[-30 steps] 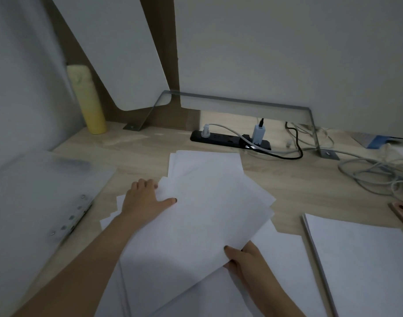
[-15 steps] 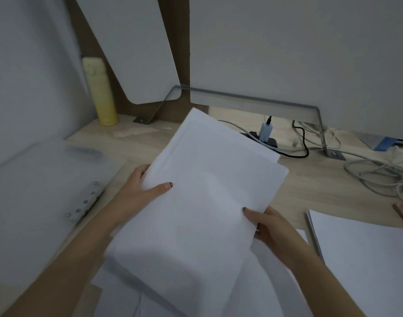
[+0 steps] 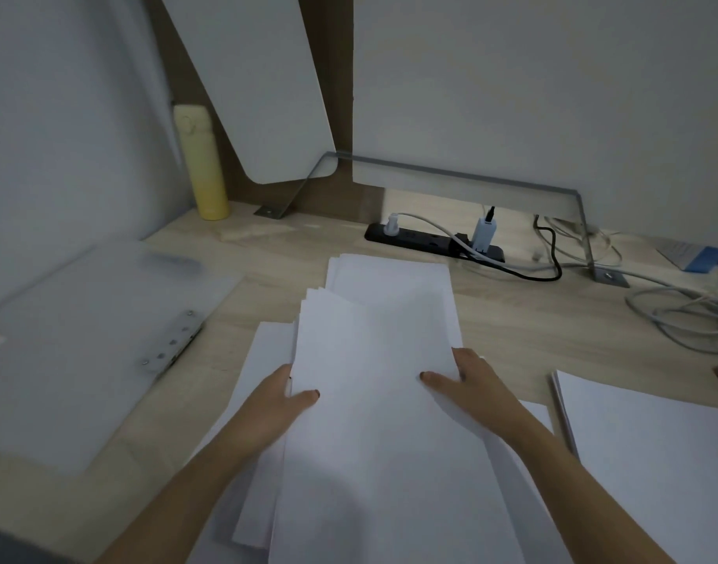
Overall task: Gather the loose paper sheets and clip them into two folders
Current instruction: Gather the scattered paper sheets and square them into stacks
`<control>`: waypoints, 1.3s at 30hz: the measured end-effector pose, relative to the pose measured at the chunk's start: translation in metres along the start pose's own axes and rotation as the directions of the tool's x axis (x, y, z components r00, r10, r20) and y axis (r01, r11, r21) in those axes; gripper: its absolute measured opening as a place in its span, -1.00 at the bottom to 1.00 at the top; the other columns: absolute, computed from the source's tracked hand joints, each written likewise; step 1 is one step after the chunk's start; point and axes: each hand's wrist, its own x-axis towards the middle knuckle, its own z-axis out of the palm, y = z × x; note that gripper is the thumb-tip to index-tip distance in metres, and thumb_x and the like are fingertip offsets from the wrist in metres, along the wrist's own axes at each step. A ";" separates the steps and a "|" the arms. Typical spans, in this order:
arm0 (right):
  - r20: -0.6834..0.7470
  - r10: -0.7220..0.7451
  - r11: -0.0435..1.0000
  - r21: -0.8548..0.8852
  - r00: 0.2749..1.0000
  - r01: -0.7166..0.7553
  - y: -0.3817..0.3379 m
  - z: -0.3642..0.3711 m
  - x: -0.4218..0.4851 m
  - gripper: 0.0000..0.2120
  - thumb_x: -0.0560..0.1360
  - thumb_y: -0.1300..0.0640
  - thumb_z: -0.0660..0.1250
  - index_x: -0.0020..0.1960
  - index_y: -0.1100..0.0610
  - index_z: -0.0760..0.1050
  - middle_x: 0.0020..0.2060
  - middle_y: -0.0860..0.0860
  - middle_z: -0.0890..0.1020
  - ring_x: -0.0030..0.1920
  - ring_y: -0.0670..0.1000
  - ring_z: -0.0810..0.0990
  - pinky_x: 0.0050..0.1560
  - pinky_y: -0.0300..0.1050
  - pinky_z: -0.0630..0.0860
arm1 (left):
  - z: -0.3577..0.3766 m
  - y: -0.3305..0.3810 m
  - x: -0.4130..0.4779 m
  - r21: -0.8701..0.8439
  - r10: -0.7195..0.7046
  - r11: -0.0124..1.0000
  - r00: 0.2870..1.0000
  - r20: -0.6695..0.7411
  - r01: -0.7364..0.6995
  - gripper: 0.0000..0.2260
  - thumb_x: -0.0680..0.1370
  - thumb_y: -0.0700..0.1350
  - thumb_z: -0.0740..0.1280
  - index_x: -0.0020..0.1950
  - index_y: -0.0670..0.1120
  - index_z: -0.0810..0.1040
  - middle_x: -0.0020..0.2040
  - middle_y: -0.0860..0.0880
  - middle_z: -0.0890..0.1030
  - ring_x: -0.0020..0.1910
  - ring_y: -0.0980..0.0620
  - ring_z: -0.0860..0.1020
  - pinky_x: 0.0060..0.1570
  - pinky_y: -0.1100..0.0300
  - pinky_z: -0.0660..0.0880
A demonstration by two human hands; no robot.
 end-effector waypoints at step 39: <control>0.190 0.218 0.960 0.136 0.957 -0.245 0.009 -0.036 -0.007 -0.71 0.51 0.05 0.30 0.02 0.28 0.54 -0.22 0.06 0.60 -0.26 0.03 0.55 -0.19 -0.15 0.44 | -0.018 -0.008 -0.020 -0.436 -0.166 0.894 0.981 -0.104 0.106 -0.82 0.55 -0.25 0.27 0.13 -0.18 0.55 0.03 -0.16 0.64 0.01 -0.16 0.60 0.10 -0.02 0.49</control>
